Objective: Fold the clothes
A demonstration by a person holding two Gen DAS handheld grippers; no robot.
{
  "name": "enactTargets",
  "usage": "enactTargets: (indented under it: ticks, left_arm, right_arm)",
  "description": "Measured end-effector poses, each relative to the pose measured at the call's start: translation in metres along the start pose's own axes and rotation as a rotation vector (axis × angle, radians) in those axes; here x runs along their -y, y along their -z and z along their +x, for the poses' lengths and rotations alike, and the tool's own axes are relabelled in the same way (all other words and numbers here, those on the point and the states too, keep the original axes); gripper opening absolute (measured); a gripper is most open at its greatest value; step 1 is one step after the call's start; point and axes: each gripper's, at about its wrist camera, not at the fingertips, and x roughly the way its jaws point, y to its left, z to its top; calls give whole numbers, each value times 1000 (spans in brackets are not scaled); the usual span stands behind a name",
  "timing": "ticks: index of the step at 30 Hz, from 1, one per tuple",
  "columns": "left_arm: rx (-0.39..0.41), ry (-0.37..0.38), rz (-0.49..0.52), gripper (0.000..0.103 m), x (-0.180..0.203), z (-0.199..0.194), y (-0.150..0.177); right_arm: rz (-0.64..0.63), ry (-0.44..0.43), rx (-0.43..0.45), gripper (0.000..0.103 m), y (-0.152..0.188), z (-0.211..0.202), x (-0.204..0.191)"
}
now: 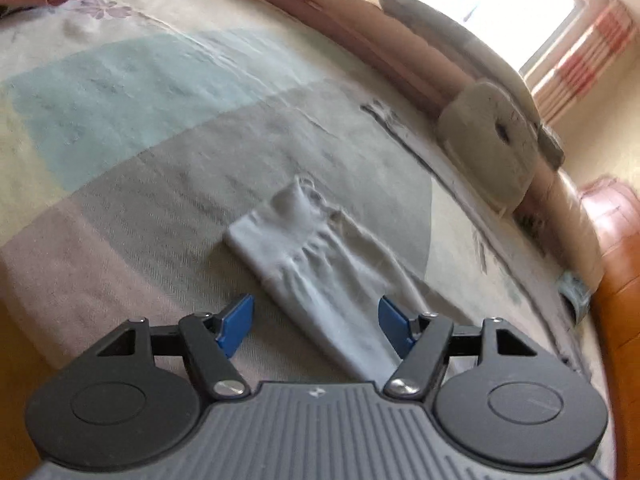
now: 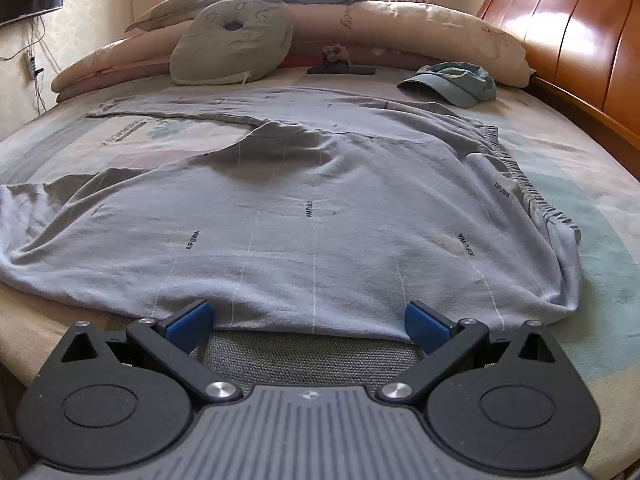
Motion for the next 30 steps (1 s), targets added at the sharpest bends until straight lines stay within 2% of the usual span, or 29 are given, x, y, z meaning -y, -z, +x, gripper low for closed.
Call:
enactTargets:
  ticks: [6, 8, 10, 12, 14, 24, 30]
  left_arm:
    - [70, 61, -97, 68, -15, 14, -12]
    - [92, 51, -101, 66, -14, 16, -12]
    - [112, 10, -77, 61, -6, 17, -9]
    - [129, -91, -29, 29, 4, 16, -4]
    - [136, -162, 8, 13, 9, 15, -2]
    - [174, -239, 82, 10, 20, -13, -3]
    - [154, -266, 99, 10, 16, -23, 5]
  right_arm:
    - [14, 11, 12, 103, 1, 0, -1]
    - [15, 11, 15, 103, 1, 0, -1]
    - [15, 12, 17, 103, 1, 0, -1]
    - [16, 13, 18, 103, 2, 0, -2]
    - [16, 14, 20, 103, 2, 0, -2]
    - [11, 7, 21, 103, 4, -3, -1]
    - [14, 5, 17, 103, 4, -5, -1]
